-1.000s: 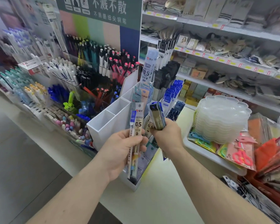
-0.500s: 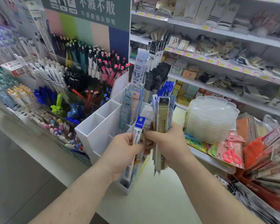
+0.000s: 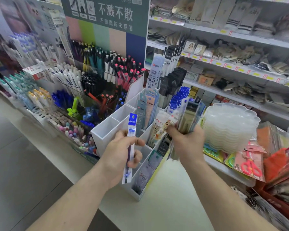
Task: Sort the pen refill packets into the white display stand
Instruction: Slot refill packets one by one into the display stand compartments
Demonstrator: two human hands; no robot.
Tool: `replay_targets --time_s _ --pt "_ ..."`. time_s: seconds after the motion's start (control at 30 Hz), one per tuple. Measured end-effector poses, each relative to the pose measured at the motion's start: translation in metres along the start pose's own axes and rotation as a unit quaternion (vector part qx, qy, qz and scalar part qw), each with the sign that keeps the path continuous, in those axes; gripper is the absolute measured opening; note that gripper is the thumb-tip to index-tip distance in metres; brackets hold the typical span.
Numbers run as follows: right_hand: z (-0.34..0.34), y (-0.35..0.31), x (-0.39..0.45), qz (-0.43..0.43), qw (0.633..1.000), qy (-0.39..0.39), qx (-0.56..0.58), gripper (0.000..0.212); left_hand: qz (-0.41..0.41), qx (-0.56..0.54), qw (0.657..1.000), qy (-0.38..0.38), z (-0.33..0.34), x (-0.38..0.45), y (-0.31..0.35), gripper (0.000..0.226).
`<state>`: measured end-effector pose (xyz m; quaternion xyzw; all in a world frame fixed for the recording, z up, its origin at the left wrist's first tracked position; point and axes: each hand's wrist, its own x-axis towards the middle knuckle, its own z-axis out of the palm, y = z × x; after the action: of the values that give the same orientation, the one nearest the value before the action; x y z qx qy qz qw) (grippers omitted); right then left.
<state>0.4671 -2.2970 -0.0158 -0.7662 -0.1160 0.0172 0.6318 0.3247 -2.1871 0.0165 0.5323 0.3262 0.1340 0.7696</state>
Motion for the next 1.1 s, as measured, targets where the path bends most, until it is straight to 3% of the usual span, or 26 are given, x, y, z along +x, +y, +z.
replay_targets --time_s 0.2,0.33,0.43,0.53,0.63,0.73,0.83,1.0,1.1 --pt "0.018 0.015 -0.001 0.018 0.992 -0.064 -0.110 0.029 -0.008 -0.013 1.000 -0.006 -0.002 -0.004 0.001 0.013" --pt "0.019 0.015 0.000 0.041 0.985 -0.106 -0.131 0.015 0.009 0.003 1.000 -0.010 -0.001 -0.006 0.000 0.010" --pt "0.009 0.009 -0.001 0.058 0.991 -0.096 -0.079 0.013 0.015 0.008 1.000 -0.023 0.001 -0.005 -0.003 0.009" --pt "-0.008 -0.005 -0.007 0.104 0.989 -0.083 0.061 0.014 0.012 0.043 0.998 -0.041 0.006 -0.001 -0.007 0.012" --pt "-0.023 -0.023 -0.021 0.154 0.960 -0.169 0.162 0.015 0.010 0.111 0.992 -0.059 0.013 0.002 -0.014 0.013" --pt "-0.029 -0.026 -0.030 0.164 0.954 -0.196 0.158 0.011 0.015 0.141 0.986 -0.087 0.022 0.003 -0.020 0.005" --pt "-0.041 -0.023 -0.030 0.161 0.966 -0.131 0.152 0.008 0.025 0.157 0.984 -0.082 0.028 0.008 -0.024 0.006" --pt "-0.079 -0.002 -0.009 0.175 0.963 0.079 0.190 0.009 0.081 0.166 0.982 -0.034 0.024 0.020 -0.026 0.016" --pt "-0.087 0.009 -0.001 0.159 0.963 0.139 0.170 0.013 0.096 0.156 0.983 -0.028 0.023 0.022 -0.024 0.017"
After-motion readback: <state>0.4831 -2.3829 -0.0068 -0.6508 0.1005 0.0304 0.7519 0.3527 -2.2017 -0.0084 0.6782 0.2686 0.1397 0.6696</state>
